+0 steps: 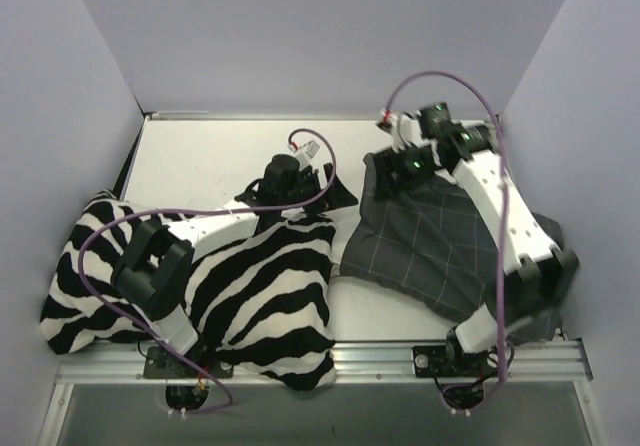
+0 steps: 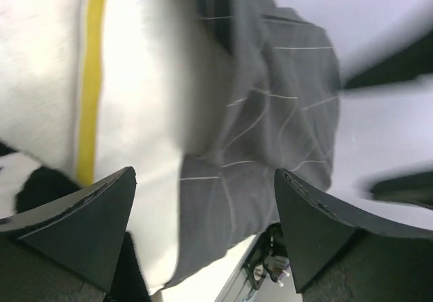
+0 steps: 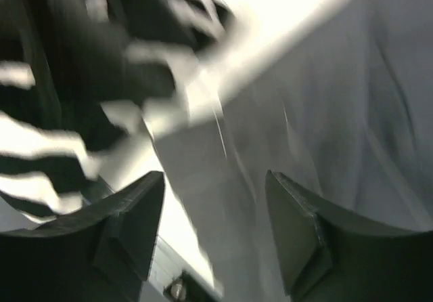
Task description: Put the pillow into the pillowcase
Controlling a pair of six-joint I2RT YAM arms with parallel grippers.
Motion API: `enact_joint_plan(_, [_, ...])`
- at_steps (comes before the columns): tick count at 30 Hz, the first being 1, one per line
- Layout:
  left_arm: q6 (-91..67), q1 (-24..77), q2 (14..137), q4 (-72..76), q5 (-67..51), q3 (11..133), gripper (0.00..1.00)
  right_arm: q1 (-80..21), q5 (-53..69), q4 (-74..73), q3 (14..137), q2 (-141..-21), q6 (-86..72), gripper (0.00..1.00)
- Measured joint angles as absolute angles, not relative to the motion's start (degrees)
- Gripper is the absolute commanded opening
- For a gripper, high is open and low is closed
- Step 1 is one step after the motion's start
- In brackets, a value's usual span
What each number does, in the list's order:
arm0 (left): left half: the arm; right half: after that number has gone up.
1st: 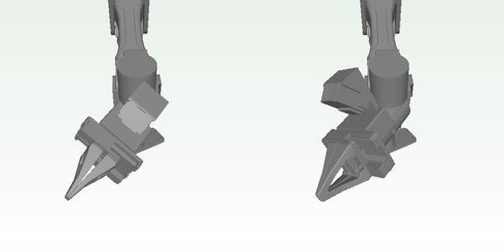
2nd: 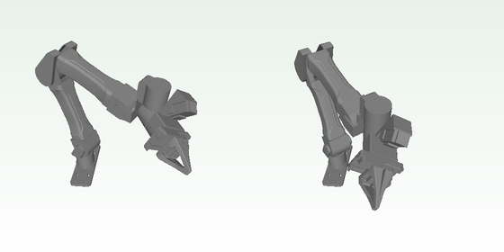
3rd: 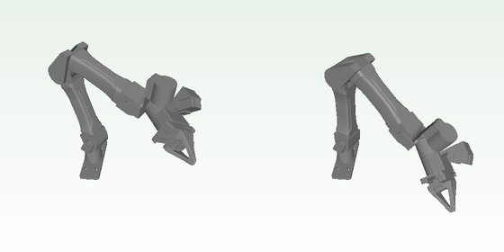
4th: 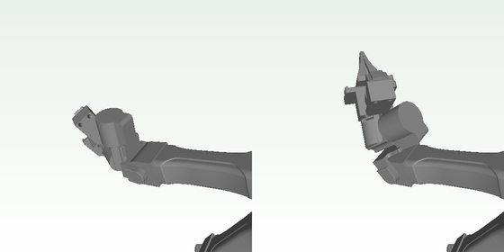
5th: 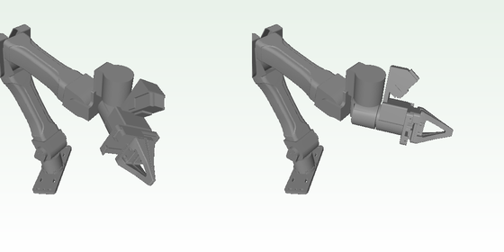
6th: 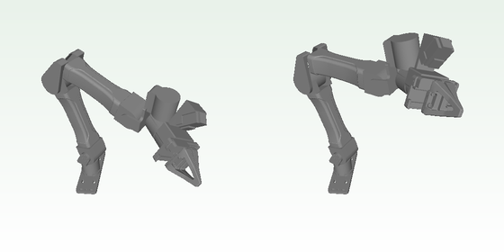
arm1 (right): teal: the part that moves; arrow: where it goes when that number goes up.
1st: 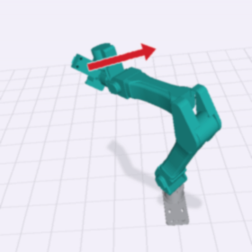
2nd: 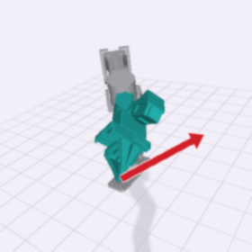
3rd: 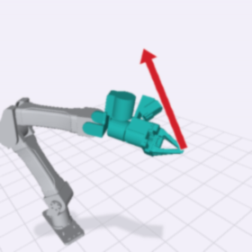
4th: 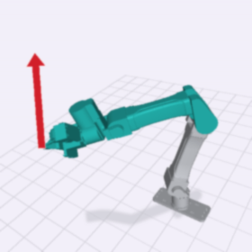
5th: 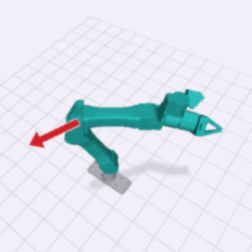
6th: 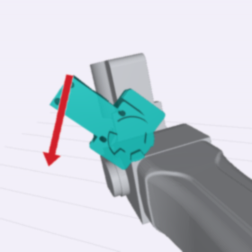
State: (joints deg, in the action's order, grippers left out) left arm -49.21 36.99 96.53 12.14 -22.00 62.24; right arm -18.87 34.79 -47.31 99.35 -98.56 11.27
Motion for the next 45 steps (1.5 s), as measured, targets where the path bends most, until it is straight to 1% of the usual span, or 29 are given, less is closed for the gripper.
enact_joint_plan(3, [-48.8,36.6,97.3,11.0,-20.8,62.1,0.91,-13.7,26.6,-50.9,87.6,-83.8,12.8,0.50])
enact_joint_plan(6, [-47.8,36.2,98.1,9.7,-19.9,62.5,0.89,-4.4,16.1,-54.6,75.5,-73.5,14.9,0.46])
enact_joint_plan(7, [-47.4,36.2,98.5,9.0,-19.7,62.9,0.88,-2.5,13.2,-56.1,72.2,-72.1,15.5,0.46])
enact_joint_plan(10, [-46.0,36.2,99.8,6.0,-18.6,64.4,0.81,1.7,7.4,-58.4,63.8,-72.5,17.4,0.43])
enact_joint_plan(12, [-45.3,36.1,100.4,4.1,-18.2,64.7,0.77,4.3,4.5,-57.5,59.2,-76.1,18.9,0.42])
enact_joint_plan(14, [-44.6,36.0,100.7,2.7,-18.1,64.7,0.73,6.7,2.0,-55.7,57.0,-81.1,20.6,0.41])
enact_joint_plan(15, [-44.3,36.0,100.8,2.3,-18.2,64.7,0.71,7.6,1.2,-54.6,57.3,-84.4,21.3,0.40])
enact_joint_plan(17, [-43.7,36.1,101.0,2.2,-18.4,64.7,0.65,8.8,0.4,-53.9,63.0,-93.3,22.3,0.40])
enact_joint_plan(20, [-42.1,37.2,101.3,2.3,-19.6,64.8,0.61,8.5,0.5,-54.4,79.9,-107.5,23.3,0.40])
enact_joint_plan(22, [-40.5,38.7,101.4,2.2,-20.9,65.1,0.60,7.7,1.0,-51.0,91.5,-114.8,24.8,0.42])
enact_joint_plan(24, [-39.2,40.2,102.0,2.0,-22.0,66.4,0.61,6.5,1.4,-46.3,100.6,-119.1,27.1,0.44])
enact_joint_plan(26, [-38.4,41.3,102.1,2.3,-23.0,67.5,0.61,6.1,1.3,-42.2,104.8,-119.9,29.3,0.47])
enact_joint_plan(28, [-38.3,41.6,102.1,3.2,-23.7,68.0,0.61,5.5,0.6,-40.0,107.2,-119.3,30.8,0.48])
enact_joint_plan(31, [-38.3,40.7,102.1,3.5,-22.3,68.8,0.60,5.7,1.3,-38.7,106.7,-115.5,30.8,0.47])
enact_joint_plan(32, [-38.1,40.3,102.2,3.0,-21.2,69.5,0.60,5.9,2.1,-38.8,105.4,-113.3,30.4,0.48])
enact_joint_plan(33, [-37.8,39.9,102.5,2.0,-19.8,70.7,0.63,5.9,3.3,-39.1,103.6,-110.6,29.9,0.48])
enact_joint_plan(36, [-36.7,38.4,105.0,-1.5,-15.8,77.2,0.67,5.5,8.5,-42.6,98.0,-101.4,26.7,0.48])
enact_joint_plan(38, [-36.3,37.1,107.9,-3.9,-13.9,82.3,0.67,3.8,14.3,-45.3,95.0,-96.1,23.2,0.48])
enact_joint_plan(40, [-35.7,35.4,110.5,-5.4,-13.1,85.6,0.67,1.2,19.3,-47.0,92.9,-93.2,19.4,0.47])
enact_joint_plan(43, [-35.5,32.9,114.6,-8.0,-14.0,88.6,0.63,-2.7,26.9,-47.7,90.5,-92.6,13.1,0.43])
enact_joint_plan(44, [-35.7,32.3,115.6,-8.4,-14.9,88.6,0.63,-4.0,29.0,-47.4,89.5,-92.9,11.0,0.38])
enact_joint_plan(45, [-35.9,31.8,116.5,-8.8,-16.0,88.5,0.62,-5.8,31.4,-46.5,87.9,-93.3,7.2,0.37])
